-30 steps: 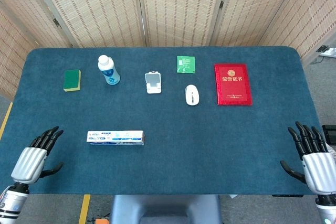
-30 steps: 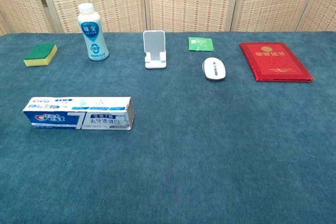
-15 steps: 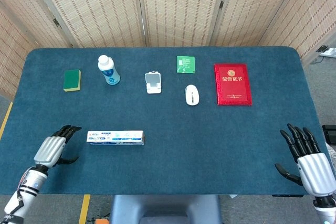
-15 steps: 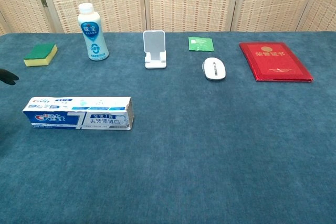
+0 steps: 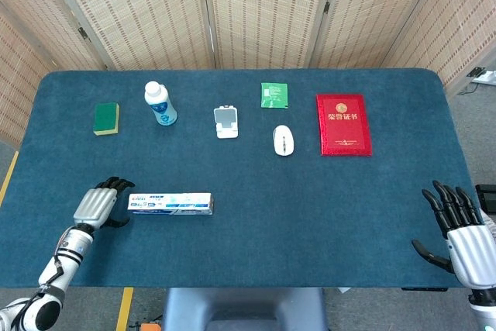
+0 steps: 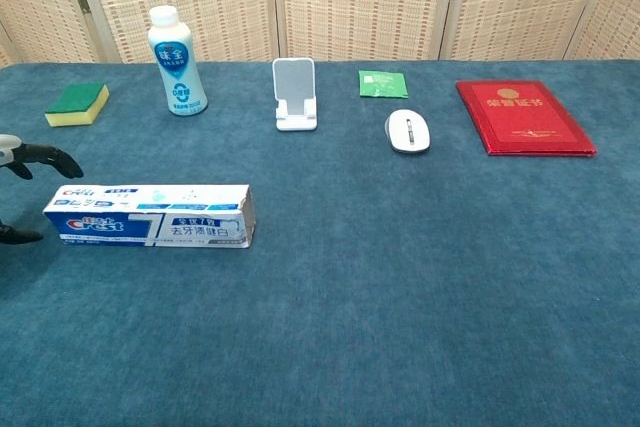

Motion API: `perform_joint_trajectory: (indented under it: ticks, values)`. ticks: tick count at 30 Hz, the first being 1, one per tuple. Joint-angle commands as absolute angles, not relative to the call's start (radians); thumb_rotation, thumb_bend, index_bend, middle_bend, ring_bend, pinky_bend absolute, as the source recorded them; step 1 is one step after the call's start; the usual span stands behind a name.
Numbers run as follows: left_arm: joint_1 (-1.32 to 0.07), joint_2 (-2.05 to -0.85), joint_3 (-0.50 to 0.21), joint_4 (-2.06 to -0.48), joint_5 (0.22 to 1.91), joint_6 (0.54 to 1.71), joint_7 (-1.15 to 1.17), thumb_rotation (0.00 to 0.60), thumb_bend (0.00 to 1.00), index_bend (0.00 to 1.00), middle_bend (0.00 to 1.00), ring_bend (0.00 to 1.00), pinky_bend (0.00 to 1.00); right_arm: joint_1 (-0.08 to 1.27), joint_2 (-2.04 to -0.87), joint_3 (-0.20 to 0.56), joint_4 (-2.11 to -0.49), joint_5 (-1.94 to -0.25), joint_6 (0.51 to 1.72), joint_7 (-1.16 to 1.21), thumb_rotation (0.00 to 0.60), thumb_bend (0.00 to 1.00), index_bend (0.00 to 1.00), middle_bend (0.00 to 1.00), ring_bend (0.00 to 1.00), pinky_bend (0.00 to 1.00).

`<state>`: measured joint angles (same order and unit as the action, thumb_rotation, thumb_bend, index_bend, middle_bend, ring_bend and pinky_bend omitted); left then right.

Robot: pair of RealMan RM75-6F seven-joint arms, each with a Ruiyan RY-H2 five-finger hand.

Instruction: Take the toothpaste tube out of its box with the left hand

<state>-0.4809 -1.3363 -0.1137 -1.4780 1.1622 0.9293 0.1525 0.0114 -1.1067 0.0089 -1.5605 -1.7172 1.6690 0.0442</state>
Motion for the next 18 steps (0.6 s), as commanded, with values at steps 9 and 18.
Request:
perform_joint_trajectory:
  ticks: [9,18]
  values:
    - [-0.51,-1.348,-0.134,-1.512,1.092,0.924,0.191,0.6,0.26,0.29,0.29,0.16,0.25,0.012,-1.105,0.011,-1.558,-1.714,1.669,0.049,0.6,0.25,0.0,0.0,0.0,0.0]
    - [-0.528,-1.375,-0.147,-1.5,1.05,0.919,0.183,0.6,0.26,0.33,0.34,0.19,0.27,0.011,-1.107,0.013,-1.558,-1.708,1.668,0.046,0.6,0.25,0.0,0.0,0.0,0.0]
